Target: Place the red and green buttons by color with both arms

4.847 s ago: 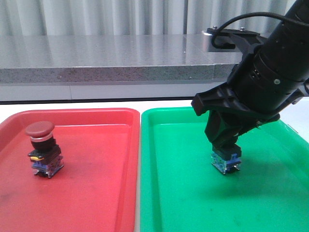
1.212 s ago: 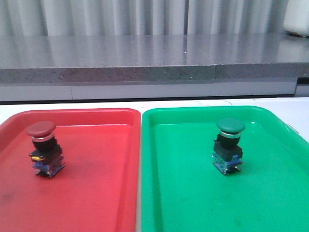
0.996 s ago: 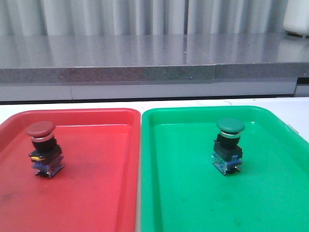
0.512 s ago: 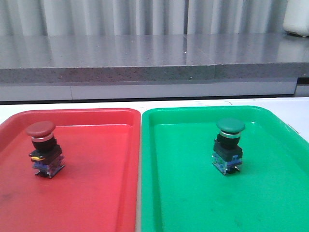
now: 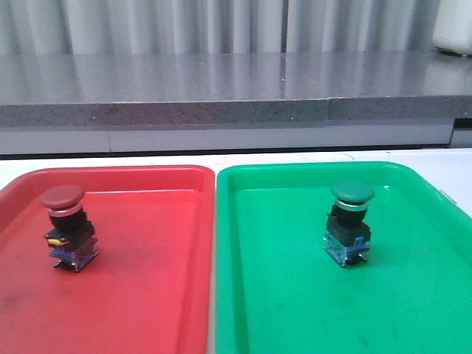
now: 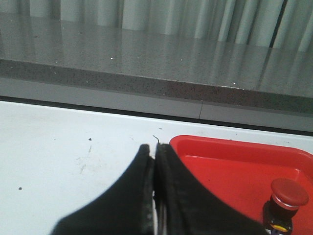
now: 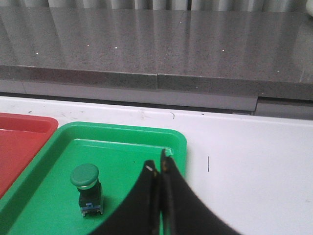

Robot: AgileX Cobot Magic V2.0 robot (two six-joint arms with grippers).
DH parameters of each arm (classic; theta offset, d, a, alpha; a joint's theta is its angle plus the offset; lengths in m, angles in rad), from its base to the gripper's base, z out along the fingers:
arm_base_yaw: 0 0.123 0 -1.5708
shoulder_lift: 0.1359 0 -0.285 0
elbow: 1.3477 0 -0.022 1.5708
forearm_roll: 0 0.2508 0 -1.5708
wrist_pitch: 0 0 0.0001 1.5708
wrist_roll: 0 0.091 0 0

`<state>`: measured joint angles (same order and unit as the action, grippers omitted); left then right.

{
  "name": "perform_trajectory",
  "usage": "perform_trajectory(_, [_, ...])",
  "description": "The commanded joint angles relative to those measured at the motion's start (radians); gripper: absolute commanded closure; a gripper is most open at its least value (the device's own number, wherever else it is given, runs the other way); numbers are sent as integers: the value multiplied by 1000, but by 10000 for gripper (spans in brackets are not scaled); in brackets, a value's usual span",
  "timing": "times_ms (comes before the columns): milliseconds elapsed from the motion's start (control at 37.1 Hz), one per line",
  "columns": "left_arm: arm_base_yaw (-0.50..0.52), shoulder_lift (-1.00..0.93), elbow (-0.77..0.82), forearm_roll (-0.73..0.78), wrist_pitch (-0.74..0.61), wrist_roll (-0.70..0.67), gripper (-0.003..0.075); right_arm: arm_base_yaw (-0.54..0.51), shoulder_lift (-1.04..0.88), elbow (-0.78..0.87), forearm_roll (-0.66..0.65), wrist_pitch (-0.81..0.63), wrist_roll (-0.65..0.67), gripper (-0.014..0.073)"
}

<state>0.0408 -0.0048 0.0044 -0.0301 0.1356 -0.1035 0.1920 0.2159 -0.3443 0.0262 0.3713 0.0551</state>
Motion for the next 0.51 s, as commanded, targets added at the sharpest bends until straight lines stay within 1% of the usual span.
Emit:
perform_trajectory(0, [0,-19,25,-11,-92,1,740,-4,5,-14,-62,-87,-18,702])
perform_trajectory(81, [0,-19,25,-11,-92,1,740,-7,-16,25,-96,-121,-18,702])
perform_trajectory(269, [0,-19,25,-11,-92,1,740,-67,-118,177,-76,-205,-22,702])
perform_trajectory(377, [0,-19,25,-11,-92,1,740,-115,-184,261,-41,-203,-22,702])
perform_trajectory(485, [0,-19,25,-11,-92,1,740,-147,-245,329,-37,-204,-22,702])
